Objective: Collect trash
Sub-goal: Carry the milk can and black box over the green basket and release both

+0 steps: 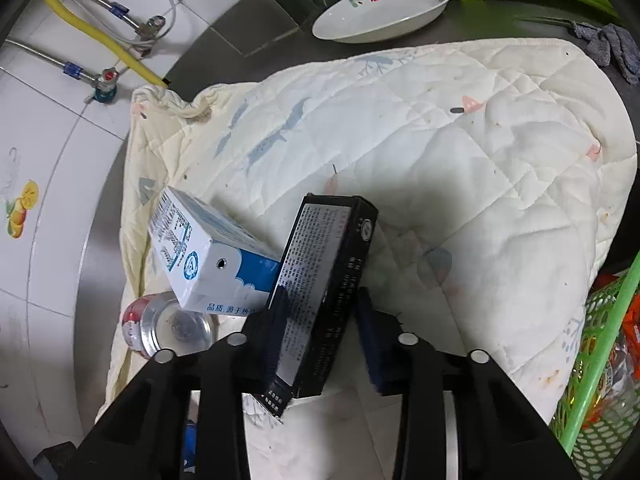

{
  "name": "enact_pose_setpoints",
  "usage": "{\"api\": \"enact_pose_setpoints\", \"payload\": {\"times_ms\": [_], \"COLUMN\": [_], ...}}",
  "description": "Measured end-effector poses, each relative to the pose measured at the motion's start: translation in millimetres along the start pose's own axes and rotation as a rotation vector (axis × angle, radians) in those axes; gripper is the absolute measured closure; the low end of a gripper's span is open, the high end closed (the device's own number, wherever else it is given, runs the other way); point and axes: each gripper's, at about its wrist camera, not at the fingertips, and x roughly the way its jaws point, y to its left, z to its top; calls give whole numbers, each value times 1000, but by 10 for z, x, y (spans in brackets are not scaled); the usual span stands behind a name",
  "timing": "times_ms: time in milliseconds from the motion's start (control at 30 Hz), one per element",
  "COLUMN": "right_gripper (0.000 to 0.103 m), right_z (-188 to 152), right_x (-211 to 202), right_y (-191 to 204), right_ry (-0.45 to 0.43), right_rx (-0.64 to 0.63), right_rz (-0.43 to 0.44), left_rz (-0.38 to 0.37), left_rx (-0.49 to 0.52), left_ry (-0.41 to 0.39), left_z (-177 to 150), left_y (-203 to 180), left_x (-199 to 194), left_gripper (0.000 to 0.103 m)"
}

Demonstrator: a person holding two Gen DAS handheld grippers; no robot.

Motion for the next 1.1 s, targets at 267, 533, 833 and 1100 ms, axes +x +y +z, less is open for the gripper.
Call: {"api": "enact_pose_setpoints", "payload": {"times_ms": [267,533,833,1100], "right_gripper": [79,81,82,82], "right_z": [-61,-307,-503,-655], "right_x": [-249,-763,-1171,-1714], "right_y": [-43,-47,-275,-821], "right_ry": [-30,-114,-156,-221], "right_rx": [-34,-223,-259,-289], "right_rz": [52,-7,-7,-138], "left_rz": [-11,-55,-92,-137], "left_rx": [1,19,83,144], "left_ry": [-4,-6,-15,-9], "left_z": [-14,-93,-217,-348], "left_y": [-3,-91,-410,-762], "left_x": [-15,-83,-200,-236], "left_gripper": [24,25,25,25]}}
